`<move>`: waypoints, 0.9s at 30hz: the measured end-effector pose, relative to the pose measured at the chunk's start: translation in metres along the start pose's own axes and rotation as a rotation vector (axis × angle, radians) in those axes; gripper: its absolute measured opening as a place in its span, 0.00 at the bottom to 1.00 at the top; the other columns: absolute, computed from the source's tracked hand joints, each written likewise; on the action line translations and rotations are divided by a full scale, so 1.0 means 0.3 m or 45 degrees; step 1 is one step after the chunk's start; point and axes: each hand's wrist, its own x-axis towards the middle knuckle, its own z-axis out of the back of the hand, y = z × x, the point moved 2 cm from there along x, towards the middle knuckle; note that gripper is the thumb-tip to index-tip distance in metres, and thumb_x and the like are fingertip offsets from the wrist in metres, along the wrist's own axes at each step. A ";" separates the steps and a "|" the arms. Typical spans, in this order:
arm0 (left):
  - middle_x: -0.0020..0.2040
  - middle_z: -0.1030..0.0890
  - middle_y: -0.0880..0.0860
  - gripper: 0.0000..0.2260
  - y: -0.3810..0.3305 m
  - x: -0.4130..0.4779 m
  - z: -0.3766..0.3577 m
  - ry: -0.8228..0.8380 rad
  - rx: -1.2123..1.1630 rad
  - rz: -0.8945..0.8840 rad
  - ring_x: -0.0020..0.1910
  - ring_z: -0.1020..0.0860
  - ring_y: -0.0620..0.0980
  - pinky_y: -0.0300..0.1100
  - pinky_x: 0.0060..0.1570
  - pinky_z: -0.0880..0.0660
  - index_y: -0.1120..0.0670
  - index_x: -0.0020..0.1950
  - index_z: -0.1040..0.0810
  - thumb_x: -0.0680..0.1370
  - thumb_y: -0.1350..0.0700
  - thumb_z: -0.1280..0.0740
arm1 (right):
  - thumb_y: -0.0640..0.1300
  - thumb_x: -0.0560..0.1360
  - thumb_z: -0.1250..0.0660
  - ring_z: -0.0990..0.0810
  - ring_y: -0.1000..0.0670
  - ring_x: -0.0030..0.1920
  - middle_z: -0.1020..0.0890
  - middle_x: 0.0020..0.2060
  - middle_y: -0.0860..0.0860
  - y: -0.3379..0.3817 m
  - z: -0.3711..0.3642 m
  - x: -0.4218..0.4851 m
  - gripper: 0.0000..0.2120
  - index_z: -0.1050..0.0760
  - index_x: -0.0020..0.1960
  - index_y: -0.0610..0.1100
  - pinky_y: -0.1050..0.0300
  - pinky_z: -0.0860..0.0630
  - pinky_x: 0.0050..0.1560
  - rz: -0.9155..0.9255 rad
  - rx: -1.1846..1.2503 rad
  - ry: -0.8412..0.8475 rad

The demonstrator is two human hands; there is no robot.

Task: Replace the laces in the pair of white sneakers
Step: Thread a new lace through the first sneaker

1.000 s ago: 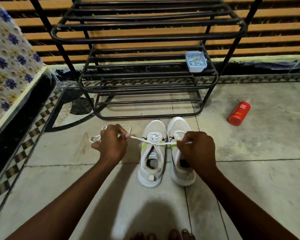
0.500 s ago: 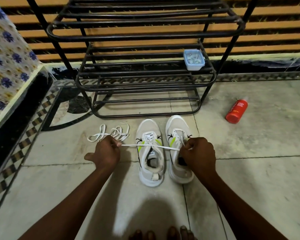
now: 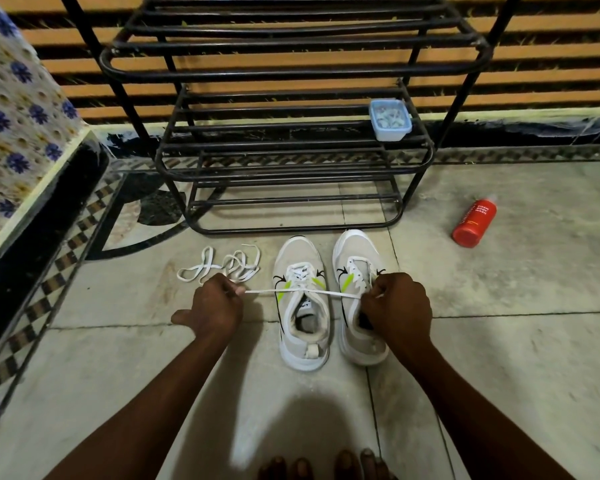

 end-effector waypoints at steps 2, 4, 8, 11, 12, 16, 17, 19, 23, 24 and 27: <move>0.36 0.22 0.45 0.07 -0.001 -0.005 -0.002 -0.009 0.003 0.001 0.48 0.22 0.53 0.54 0.56 0.41 0.48 0.40 0.24 0.78 0.51 0.31 | 0.44 0.66 0.32 0.20 0.40 0.42 0.20 0.35 0.47 -0.001 0.001 0.000 0.03 0.22 0.38 0.45 0.52 0.22 0.42 -0.001 0.008 -0.003; 0.37 0.22 0.45 0.07 -0.005 -0.004 0.005 0.013 -0.012 0.000 0.49 0.22 0.54 0.53 0.56 0.41 0.48 0.41 0.24 0.78 0.50 0.30 | 0.44 0.66 0.32 0.20 0.40 0.41 0.20 0.34 0.47 0.005 0.005 -0.004 0.03 0.23 0.37 0.45 0.52 0.22 0.42 0.015 0.015 0.000; 0.52 0.19 0.54 0.07 0.002 0.008 0.030 0.223 -0.162 -0.192 0.59 0.22 0.59 0.60 0.63 0.30 0.49 0.41 0.20 0.77 0.52 0.27 | 0.45 0.65 0.28 0.19 0.41 0.39 0.19 0.31 0.47 0.014 0.042 0.009 0.05 0.22 0.34 0.45 0.50 0.20 0.40 0.028 0.030 0.045; 0.60 0.28 0.54 0.07 -0.004 -0.019 0.069 0.218 0.030 -0.323 0.65 0.32 0.59 0.63 0.65 0.33 0.48 0.47 0.17 0.80 0.47 0.31 | 0.49 0.68 0.24 0.17 0.45 0.39 0.18 0.31 0.50 0.032 0.086 0.018 0.10 0.20 0.32 0.47 0.53 0.22 0.40 0.170 -0.010 0.249; 0.58 0.28 0.54 0.08 -0.017 -0.035 0.085 0.296 -0.043 -0.303 0.63 0.31 0.57 0.60 0.65 0.34 0.46 0.45 0.17 0.79 0.45 0.32 | 0.49 0.69 0.23 0.17 0.46 0.38 0.18 0.30 0.50 0.037 0.093 0.017 0.10 0.19 0.33 0.47 0.54 0.22 0.40 0.230 -0.012 0.339; 0.42 0.18 0.54 0.11 -0.110 -0.104 0.157 0.656 -0.956 -0.154 0.47 0.23 0.51 0.50 0.52 0.34 0.50 0.32 0.20 0.75 0.55 0.29 | 0.44 0.71 0.22 0.19 0.46 0.38 0.18 0.32 0.44 0.084 0.115 -0.009 0.09 0.17 0.34 0.43 0.49 0.23 0.46 0.396 0.423 0.587; 0.47 0.14 0.53 0.12 -0.133 -0.117 0.168 0.698 -1.010 -0.191 0.49 0.21 0.49 0.50 0.53 0.33 0.50 0.33 0.19 0.77 0.56 0.31 | 0.42 0.71 0.23 0.19 0.45 0.41 0.18 0.35 0.42 0.096 0.114 -0.013 0.09 0.17 0.34 0.42 0.49 0.24 0.47 0.434 0.543 0.602; 0.54 0.13 0.52 0.12 -0.177 -0.156 0.174 0.779 -1.074 -0.299 0.55 0.19 0.48 0.51 0.55 0.30 0.50 0.38 0.16 0.80 0.56 0.33 | 0.39 0.74 0.25 0.18 0.48 0.45 0.17 0.39 0.44 0.115 0.100 -0.014 0.09 0.17 0.35 0.39 0.52 0.25 0.48 0.446 0.797 0.624; 0.52 0.14 0.59 0.09 -0.230 -0.189 0.153 0.752 -1.315 -0.345 0.54 0.15 0.55 0.50 0.57 0.20 0.63 0.47 0.17 0.81 0.58 0.31 | 0.40 0.81 0.35 0.15 0.52 0.47 0.13 0.47 0.46 0.151 0.040 0.001 0.12 0.20 0.41 0.38 0.57 0.26 0.48 0.261 1.170 0.661; 0.50 0.13 0.59 0.08 -0.239 -0.191 0.150 0.713 -1.312 -0.372 0.52 0.15 0.54 0.47 0.54 0.20 0.62 0.47 0.17 0.80 0.58 0.30 | 0.42 0.82 0.37 0.15 0.48 0.49 0.13 0.48 0.44 0.156 0.027 0.005 0.13 0.21 0.42 0.39 0.55 0.25 0.48 0.220 1.248 0.653; 0.46 0.13 0.56 0.05 -0.257 -0.187 0.133 0.616 -1.237 -0.458 0.47 0.15 0.49 0.36 0.45 0.22 0.60 0.49 0.15 0.79 0.58 0.28 | 0.43 0.83 0.37 0.14 0.45 0.47 0.14 0.45 0.40 0.164 -0.006 0.012 0.12 0.19 0.46 0.39 0.52 0.24 0.49 0.202 1.332 0.574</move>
